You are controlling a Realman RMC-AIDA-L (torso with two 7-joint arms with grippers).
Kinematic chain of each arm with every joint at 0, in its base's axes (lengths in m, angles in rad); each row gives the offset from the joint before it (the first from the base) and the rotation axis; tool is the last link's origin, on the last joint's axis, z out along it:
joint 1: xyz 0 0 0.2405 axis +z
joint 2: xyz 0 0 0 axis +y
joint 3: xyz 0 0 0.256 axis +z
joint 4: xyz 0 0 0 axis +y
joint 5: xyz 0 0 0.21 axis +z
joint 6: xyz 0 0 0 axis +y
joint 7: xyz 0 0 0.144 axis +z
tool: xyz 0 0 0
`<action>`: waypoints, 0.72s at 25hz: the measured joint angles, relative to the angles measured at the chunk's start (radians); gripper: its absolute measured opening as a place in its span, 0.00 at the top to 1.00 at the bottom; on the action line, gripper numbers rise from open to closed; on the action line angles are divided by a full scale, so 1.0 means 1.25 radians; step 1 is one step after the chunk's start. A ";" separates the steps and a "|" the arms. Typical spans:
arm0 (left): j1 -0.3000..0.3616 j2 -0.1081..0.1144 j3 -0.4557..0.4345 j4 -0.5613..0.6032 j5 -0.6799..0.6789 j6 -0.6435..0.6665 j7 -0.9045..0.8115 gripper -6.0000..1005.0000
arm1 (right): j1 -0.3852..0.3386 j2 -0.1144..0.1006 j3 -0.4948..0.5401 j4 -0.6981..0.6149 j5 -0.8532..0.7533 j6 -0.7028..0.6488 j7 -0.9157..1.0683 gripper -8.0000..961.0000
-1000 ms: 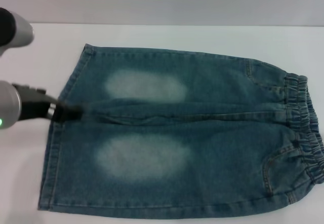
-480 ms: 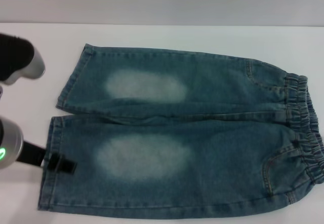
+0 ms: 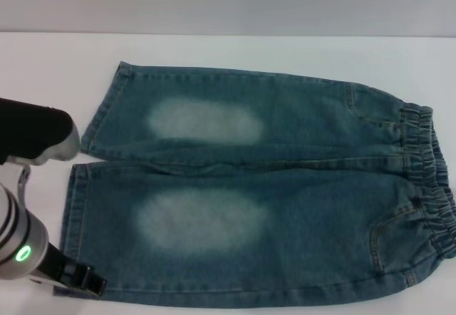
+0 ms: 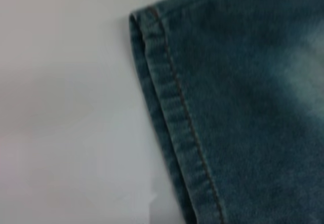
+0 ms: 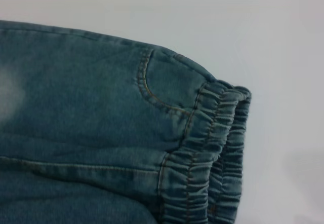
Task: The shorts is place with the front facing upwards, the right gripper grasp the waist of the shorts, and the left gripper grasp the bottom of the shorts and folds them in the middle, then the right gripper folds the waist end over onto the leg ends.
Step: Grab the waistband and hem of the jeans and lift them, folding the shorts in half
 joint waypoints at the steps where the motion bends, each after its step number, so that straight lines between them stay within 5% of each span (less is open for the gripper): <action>1: -0.006 0.000 0.004 0.012 0.000 0.001 -0.005 0.16 | 0.001 0.000 0.000 0.000 0.000 0.001 -0.001 0.14; 18: -0.027 0.000 0.016 0.073 -0.003 0.022 -0.010 0.17 | -0.004 0.001 -0.002 -0.006 0.000 -0.006 -0.011 0.14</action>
